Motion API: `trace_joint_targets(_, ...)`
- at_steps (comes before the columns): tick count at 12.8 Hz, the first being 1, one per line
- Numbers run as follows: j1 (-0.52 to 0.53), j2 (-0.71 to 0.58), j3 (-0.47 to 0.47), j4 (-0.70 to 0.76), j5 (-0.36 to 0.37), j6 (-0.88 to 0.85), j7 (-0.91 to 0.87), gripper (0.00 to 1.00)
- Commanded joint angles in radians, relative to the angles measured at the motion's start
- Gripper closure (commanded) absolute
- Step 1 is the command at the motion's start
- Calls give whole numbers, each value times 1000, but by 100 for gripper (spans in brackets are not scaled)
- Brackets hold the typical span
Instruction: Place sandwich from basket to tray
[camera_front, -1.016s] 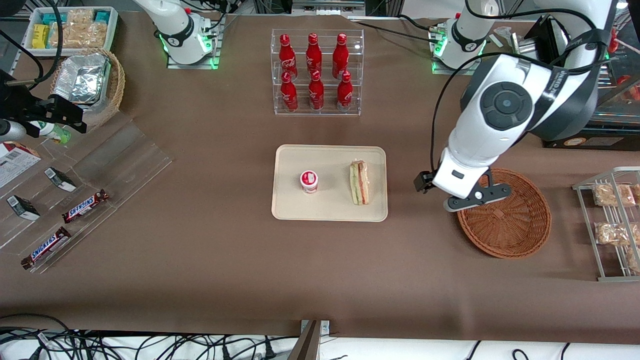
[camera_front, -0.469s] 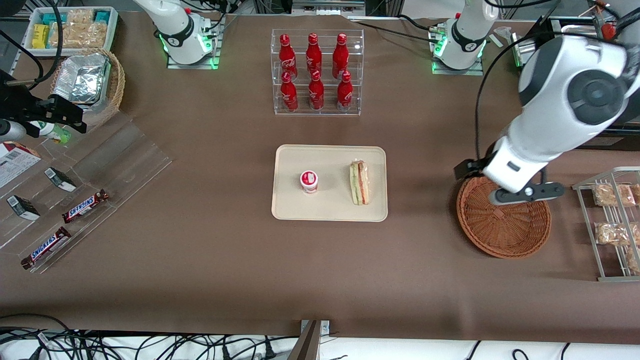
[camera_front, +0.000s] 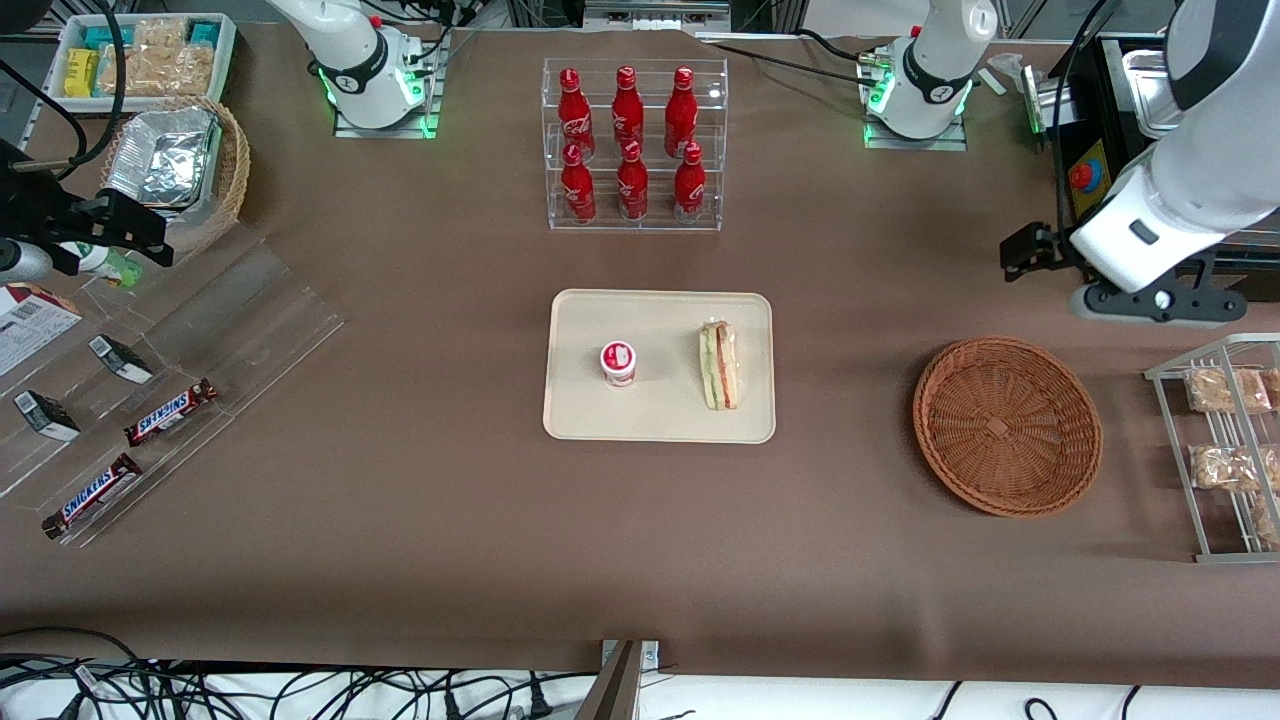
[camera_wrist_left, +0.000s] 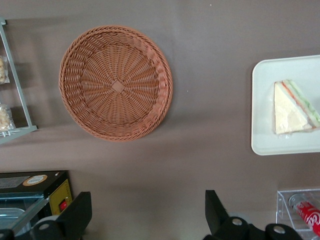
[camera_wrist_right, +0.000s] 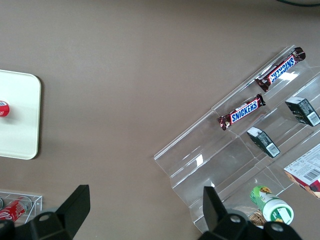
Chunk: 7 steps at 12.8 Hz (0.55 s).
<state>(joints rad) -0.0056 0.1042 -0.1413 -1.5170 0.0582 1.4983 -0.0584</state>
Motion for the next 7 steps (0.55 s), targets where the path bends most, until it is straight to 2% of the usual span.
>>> trace_joint_targets(1, -16, -63, 54, -46, -64, -23, 55, 0)
trace_joint_targets(7, -16, -81, 66, -32, -84, -46, 88, 0)
